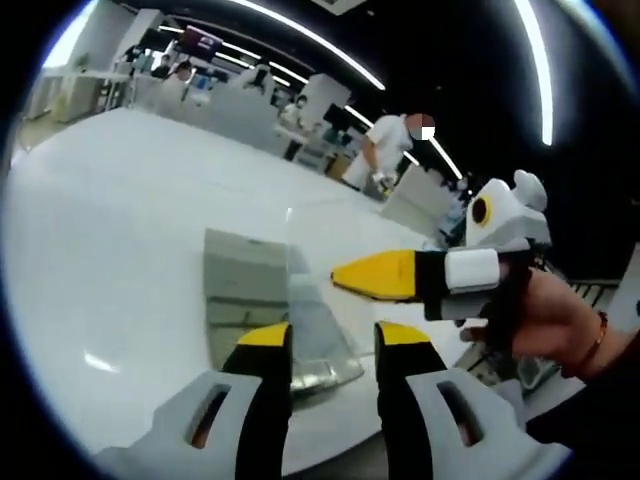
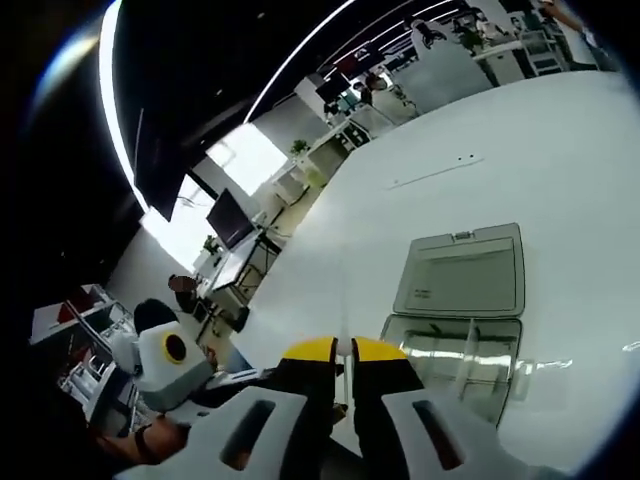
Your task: Insert the divider into the dual guide fixture by aligning both edges with the guide slots and pushing it downward to the bottom, including one-sided entry, uneven engagement, binding, and posture correction.
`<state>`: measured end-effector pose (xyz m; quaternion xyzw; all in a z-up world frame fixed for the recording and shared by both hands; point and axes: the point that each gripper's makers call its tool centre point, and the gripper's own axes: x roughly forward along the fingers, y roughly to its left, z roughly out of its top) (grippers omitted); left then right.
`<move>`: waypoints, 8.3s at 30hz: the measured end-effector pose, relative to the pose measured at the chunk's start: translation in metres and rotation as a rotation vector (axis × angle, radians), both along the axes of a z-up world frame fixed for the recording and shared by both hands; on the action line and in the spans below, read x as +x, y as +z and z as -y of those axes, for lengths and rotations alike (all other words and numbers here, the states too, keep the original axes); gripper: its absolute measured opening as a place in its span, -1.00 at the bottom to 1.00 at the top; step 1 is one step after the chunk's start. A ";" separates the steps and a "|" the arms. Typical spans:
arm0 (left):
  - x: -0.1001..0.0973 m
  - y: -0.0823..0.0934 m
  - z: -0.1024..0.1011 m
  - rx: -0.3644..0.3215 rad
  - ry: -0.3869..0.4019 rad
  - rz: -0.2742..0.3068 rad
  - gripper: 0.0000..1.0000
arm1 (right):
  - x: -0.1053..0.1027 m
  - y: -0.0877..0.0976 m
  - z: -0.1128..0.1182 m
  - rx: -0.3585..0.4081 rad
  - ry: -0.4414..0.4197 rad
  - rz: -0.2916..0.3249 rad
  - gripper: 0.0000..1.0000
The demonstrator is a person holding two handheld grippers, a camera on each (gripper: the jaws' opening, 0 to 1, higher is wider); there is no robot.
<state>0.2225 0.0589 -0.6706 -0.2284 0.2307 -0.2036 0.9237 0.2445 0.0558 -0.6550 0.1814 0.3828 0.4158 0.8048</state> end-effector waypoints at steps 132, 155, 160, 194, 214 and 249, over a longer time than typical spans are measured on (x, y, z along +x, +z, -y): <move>-0.028 -0.023 -0.066 0.365 -0.297 0.106 0.50 | 0.012 -0.087 0.005 -0.501 -0.031 -0.379 -1.00; -0.021 -0.023 -0.069 0.344 -0.283 0.098 0.48 | 0.010 -0.106 0.000 -0.565 0.013 -0.403 -1.00; -0.020 -0.023 -0.069 0.341 -0.280 0.098 0.48 | 0.012 -0.104 -0.003 -0.558 0.015 -0.400 -1.00; -0.011 -0.031 -0.071 0.319 -0.296 0.064 0.46 | 0.010 -0.111 -0.001 -0.567 0.027 -0.427 -1.00; -0.012 -0.030 -0.075 0.315 -0.284 0.060 0.44 | 0.009 -0.111 0.002 -0.636 0.031 -0.343 -0.99; -0.012 -0.031 -0.074 0.308 -0.285 0.054 0.42 | 0.008 -0.110 0.006 -0.663 0.029 -0.313 -1.00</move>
